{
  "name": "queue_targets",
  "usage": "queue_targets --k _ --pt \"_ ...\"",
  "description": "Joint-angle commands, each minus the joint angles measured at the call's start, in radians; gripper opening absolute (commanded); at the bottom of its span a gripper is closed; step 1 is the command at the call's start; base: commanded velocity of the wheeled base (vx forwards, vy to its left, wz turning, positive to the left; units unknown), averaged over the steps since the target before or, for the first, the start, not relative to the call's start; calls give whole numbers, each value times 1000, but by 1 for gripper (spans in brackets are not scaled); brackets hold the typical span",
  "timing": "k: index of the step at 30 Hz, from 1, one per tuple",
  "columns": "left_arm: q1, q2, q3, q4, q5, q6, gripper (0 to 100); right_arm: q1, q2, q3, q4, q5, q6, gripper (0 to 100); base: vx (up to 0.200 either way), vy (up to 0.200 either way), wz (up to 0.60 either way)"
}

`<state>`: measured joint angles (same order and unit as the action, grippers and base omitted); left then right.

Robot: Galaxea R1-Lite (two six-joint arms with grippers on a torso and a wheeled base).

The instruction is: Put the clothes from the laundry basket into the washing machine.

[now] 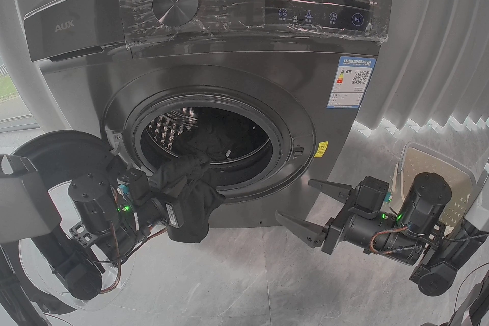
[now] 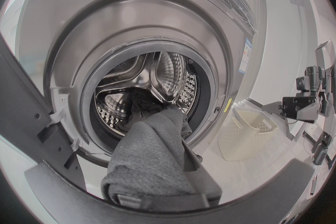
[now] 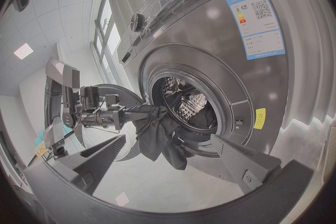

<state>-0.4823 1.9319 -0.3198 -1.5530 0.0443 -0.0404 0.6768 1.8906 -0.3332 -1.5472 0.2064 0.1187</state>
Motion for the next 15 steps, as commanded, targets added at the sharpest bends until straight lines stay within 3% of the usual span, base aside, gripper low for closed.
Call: queue_targets --k 1,7,8,10,13,15 --pt "-12 -1 -21 -2 0 -4 0 9 13 11 -1 1 -7 100 0 0 0" --pt "-28 52 -74 -2 8 5 0 18 13 10 -1 1 -5 100 0 0 0" --pt "-28 84 -116 1 46 8 0 18 13 10 -1 1 -5 100 0 0 0" --pt "-28 113 -157 1 74 -6 0 18 13 10 -1 1 -5 100 0 0 0" --pt "-28 157 -174 -1 46 -38 0 17 13 11 -1 1 -4 100 0 0 0" --pt "-25 188 -199 -1 32 -44 0 17 13 11 -1 1 -4 100 0 0 0"
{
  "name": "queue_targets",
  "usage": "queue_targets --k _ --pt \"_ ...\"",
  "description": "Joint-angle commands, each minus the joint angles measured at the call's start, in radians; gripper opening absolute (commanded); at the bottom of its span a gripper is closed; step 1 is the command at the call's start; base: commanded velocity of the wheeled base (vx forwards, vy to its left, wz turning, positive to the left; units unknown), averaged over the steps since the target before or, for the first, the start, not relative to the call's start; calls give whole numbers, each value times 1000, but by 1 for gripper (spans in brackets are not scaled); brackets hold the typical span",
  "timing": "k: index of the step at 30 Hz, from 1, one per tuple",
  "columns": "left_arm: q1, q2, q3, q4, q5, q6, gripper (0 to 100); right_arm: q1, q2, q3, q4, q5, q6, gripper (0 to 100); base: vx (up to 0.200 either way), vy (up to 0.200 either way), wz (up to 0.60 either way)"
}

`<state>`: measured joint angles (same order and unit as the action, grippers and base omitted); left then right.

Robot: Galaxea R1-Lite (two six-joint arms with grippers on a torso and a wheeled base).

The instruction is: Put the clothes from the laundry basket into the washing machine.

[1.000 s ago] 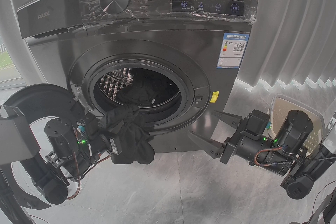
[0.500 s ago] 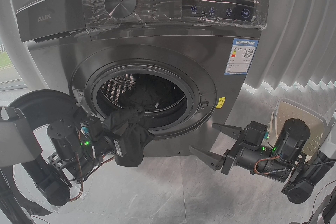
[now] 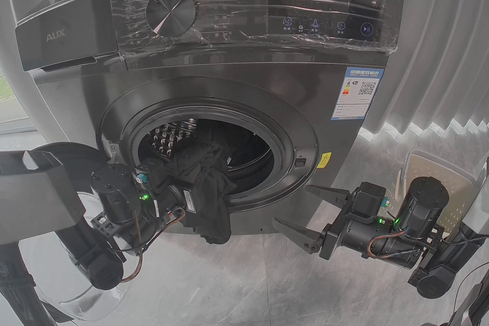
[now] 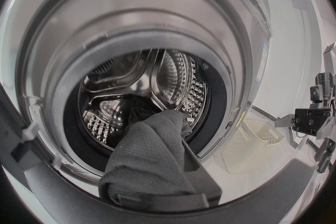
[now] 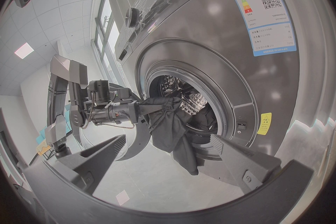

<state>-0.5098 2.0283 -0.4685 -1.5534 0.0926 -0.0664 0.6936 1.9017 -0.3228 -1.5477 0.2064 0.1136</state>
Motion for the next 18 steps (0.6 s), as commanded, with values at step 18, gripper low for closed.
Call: queue_targets --k 18 --pt "33 454 -590 10 41 -132 0 -3 2 -1 0 2 1 100 0 0 0"
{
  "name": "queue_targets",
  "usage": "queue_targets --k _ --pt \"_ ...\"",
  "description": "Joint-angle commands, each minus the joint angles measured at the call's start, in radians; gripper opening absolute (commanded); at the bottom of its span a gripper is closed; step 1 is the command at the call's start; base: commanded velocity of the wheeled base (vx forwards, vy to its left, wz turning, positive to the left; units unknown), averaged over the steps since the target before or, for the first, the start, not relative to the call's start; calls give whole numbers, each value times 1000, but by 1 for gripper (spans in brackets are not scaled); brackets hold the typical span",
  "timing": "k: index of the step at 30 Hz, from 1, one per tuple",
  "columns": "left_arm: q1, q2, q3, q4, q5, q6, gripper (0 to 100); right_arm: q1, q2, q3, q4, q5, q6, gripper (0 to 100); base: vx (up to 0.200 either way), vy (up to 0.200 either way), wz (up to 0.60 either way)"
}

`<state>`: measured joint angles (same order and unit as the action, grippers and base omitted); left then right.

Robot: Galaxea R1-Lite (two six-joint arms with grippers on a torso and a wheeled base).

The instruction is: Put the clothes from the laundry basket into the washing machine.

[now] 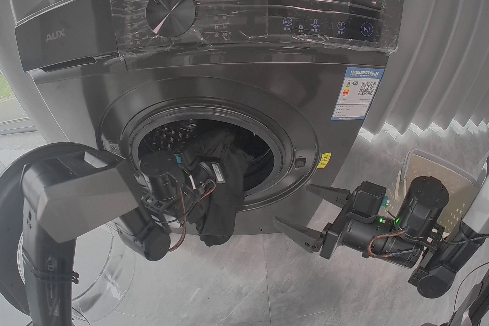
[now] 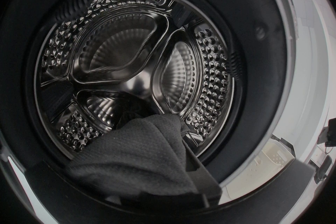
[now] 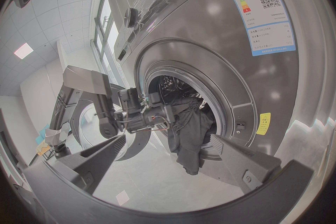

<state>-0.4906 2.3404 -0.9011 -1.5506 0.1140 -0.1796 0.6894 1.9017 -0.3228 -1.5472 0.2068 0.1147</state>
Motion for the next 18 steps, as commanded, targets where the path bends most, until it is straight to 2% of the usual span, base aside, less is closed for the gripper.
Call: queue_targets --k 1,4,5,6,8,9,12,14,18 --pt "14 143 -162 9 19 -18 0 1 2 -1 -1 2 0 100 0 0 0" --pt "21 140 -245 83 21 -74 0 1 2 -1 -1 2 0 100 0 0 0" --pt "23 140 -254 90 22 -77 0 1 2 -1 -1 2 0 100 0 0 0" --pt "37 138 -320 135 36 -92 0 -1 2 -1 -1 2 0 100 0 0 0" --pt "46 138 -357 158 55 -98 0 -1 2 -1 -1 2 0 100 0 0 0" --pt "66 140 -433 205 88 -110 0 -1 2 -1 -1 3 0 100 0 0 0" --pt "72 140 -483 225 92 -144 0 1 2 -1 -1 3 0 100 0 0 0" --pt "72 140 -487 227 93 -155 0 1 2 -1 -1 3 0 100 0 0 0" --pt "72 143 -484 225 92 -155 0 1 4 -1 -1 3 0 100 0 0 0"
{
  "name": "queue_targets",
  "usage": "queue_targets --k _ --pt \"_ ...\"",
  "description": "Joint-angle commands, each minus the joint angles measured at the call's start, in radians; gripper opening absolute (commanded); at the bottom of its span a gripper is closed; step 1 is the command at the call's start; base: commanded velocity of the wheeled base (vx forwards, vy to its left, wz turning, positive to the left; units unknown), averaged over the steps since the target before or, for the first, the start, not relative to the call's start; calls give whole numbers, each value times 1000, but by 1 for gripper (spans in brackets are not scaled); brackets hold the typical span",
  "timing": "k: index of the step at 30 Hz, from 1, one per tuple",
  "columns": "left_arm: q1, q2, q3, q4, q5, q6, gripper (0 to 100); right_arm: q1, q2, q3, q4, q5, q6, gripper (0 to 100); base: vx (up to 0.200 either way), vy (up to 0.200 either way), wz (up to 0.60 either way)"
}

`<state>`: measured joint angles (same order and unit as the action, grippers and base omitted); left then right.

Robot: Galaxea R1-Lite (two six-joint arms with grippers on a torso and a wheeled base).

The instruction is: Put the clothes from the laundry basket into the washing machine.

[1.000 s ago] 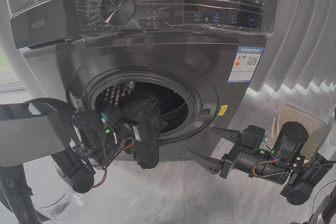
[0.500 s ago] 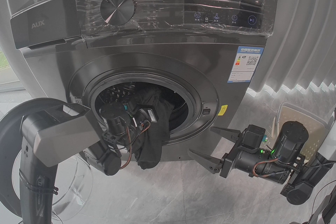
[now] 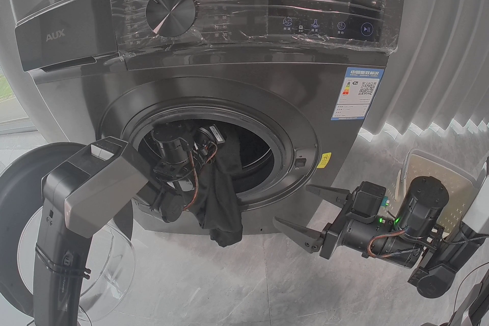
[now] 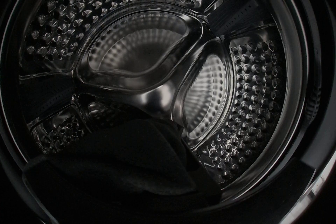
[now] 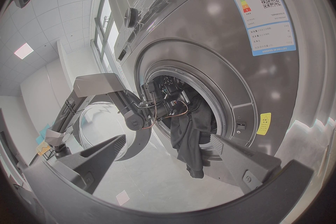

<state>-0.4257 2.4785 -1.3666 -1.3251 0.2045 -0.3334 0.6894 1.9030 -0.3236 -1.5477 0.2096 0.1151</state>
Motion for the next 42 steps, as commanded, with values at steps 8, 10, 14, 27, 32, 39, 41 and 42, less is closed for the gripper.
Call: queue_targets --k 8,10,14,27,32,39,41,42 --pt "7 3 -17 -5 1 -1 100 2 2 0 0 1 0 100 0 0 0" --pt "7 3 -9 -6 1 -1 100 2 2 0 0 1 1 100 0 0 0" --pt "4 -3 47 0 7 7 100 2 1 0 0 1 0 100 0 0 0" --pt "-5 -150 357 141 4 102 100 6 8 0 0 -1 0 100 0 0 0" --pt "-19 -168 439 142 -2 126 100 6 8 0 0 1 1 100 0 0 0" --pt "-39 -139 474 133 -4 126 100 6 8 0 0 -1 0 100 0 0 0" --pt "-41 -118 466 129 -5 126 100 6 8 0 0 -1 1 100 0 0 0" --pt "-41 -109 460 126 -7 126 100 6 8 0 0 -1 0 100 0 0 0"
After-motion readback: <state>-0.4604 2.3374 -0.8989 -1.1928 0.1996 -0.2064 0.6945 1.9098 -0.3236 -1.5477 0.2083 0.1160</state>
